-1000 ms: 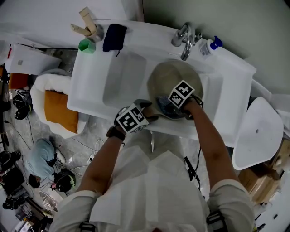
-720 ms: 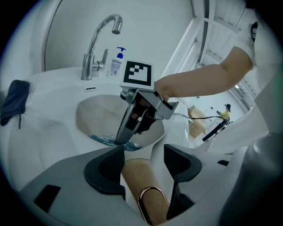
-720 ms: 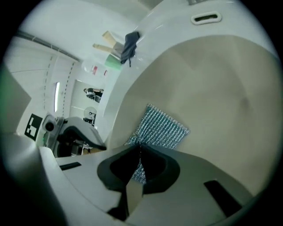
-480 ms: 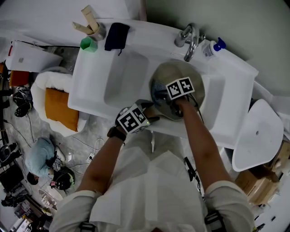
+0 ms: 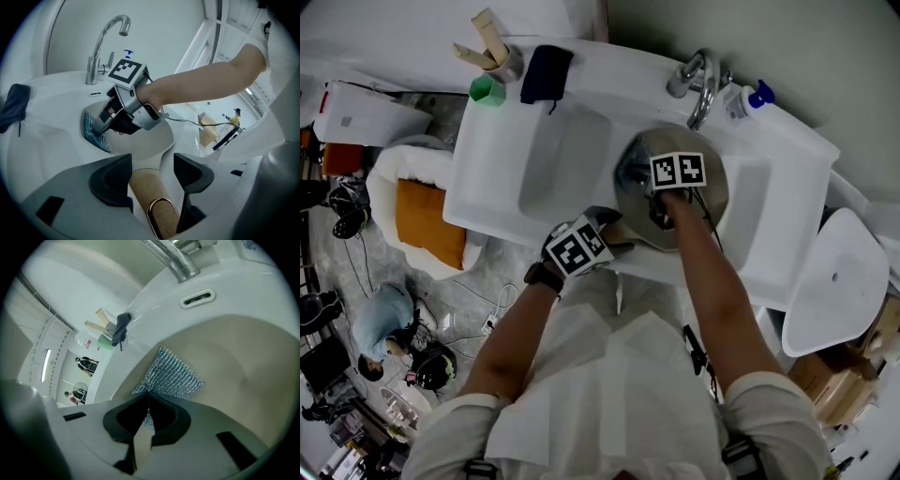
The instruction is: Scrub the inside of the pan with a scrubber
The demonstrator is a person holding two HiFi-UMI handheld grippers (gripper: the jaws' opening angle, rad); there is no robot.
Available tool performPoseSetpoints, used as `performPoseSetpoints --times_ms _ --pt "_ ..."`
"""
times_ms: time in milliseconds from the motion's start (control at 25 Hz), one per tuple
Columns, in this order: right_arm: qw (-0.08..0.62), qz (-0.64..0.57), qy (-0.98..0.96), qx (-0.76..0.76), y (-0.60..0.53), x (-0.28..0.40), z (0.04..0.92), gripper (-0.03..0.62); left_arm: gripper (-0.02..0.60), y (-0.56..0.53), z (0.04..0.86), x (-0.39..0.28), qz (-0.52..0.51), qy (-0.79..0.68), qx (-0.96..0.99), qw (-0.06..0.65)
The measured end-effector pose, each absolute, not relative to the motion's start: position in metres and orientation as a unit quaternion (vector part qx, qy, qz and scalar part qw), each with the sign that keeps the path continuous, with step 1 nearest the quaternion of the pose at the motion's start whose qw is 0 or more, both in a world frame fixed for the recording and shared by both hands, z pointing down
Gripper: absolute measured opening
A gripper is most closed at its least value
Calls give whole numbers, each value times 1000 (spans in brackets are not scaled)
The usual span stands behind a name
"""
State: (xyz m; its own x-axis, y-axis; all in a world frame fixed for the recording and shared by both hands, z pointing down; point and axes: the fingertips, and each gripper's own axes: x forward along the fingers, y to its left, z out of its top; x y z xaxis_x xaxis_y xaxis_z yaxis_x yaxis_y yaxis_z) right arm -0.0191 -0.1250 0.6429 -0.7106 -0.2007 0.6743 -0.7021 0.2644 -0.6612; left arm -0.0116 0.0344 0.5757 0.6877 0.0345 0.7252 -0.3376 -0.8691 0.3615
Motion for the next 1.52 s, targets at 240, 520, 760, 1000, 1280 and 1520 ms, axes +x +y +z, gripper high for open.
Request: performPoseSetpoints --times_ms 240,520,760,1000,1280,1520 --pt "192 522 -757 343 -138 -4 624 15 291 36 576 -12 384 -86 887 241" --pt "211 424 -800 369 -172 3 587 15 301 40 576 -15 390 -85 886 234" --pt "297 348 -815 357 -186 -14 591 15 308 42 578 -21 393 -94 886 228" --pt "316 324 -834 317 -160 -31 587 15 310 42 578 -27 396 -102 882 234" --pt "338 289 -857 262 -112 -55 578 15 311 42 578 -26 392 -104 884 234" --pt "350 280 -861 239 -95 -57 578 15 311 42 578 -27 391 -103 884 234"
